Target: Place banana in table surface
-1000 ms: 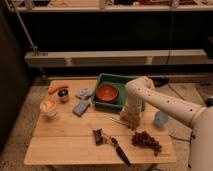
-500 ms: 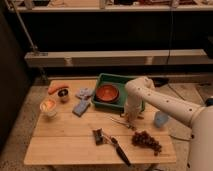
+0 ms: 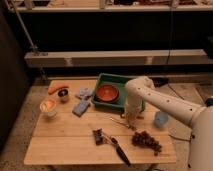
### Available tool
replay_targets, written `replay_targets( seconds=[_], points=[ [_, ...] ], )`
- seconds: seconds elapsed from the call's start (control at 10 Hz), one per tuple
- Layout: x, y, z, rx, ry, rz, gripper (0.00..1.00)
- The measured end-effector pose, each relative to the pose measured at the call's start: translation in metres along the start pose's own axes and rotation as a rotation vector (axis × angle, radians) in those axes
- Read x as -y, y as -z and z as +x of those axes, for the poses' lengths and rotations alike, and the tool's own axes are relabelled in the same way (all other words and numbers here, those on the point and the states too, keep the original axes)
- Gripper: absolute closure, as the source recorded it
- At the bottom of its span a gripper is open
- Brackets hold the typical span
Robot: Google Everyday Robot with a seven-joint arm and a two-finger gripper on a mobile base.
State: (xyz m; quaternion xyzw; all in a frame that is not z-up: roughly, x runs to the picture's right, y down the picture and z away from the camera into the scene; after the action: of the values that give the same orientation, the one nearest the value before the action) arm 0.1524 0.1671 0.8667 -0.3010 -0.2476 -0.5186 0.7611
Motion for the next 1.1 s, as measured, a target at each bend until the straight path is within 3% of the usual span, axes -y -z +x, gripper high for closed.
replay_targets(
  seconds=[0.3, 0.6, 1.0, 1.1],
  points=[
    [0.004, 0.018, -0.001, -0.005, 0.005, 0.003, 1.00],
    [0.013, 0.073, 0.008, -0.031, 0.003, 0.017, 1.00],
    [0.047, 0.178, 0.029, -0.093, 0.035, 0.096, 1.00],
    [0.061, 0.206, 0.031, -0.097, 0.061, 0.132, 1.00]
  ],
)
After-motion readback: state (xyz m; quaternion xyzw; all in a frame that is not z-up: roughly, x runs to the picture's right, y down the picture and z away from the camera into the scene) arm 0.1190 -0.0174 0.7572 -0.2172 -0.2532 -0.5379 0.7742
